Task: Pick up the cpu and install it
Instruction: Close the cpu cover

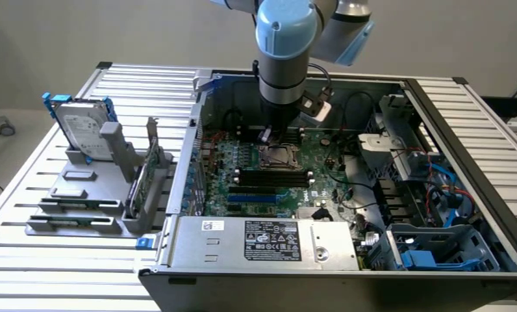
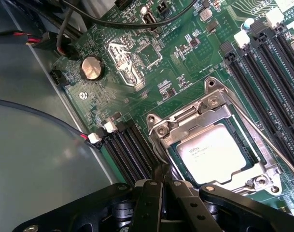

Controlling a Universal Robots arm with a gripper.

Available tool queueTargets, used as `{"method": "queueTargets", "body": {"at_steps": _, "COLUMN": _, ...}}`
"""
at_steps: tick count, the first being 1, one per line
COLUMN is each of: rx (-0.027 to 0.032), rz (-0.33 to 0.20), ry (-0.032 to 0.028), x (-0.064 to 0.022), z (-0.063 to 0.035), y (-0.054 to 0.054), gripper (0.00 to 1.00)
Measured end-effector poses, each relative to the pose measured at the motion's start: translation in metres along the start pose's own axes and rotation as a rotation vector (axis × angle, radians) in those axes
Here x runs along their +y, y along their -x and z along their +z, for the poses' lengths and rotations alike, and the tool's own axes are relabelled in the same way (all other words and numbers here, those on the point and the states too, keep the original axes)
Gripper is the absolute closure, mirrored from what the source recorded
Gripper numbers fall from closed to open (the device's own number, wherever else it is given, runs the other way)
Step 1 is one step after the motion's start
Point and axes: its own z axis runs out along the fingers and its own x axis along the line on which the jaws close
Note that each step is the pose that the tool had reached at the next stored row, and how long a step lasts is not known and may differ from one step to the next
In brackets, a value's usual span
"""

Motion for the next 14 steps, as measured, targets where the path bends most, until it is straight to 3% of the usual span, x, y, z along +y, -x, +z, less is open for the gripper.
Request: {"method": "queueTargets", "body": {"at_steps": 14, "rx": -0.0004, "rz": -0.006, "ry": -0.0017, "x": 0.0001, "z": 0.0000, "y": 0.0000, "gripper": 0.89}}
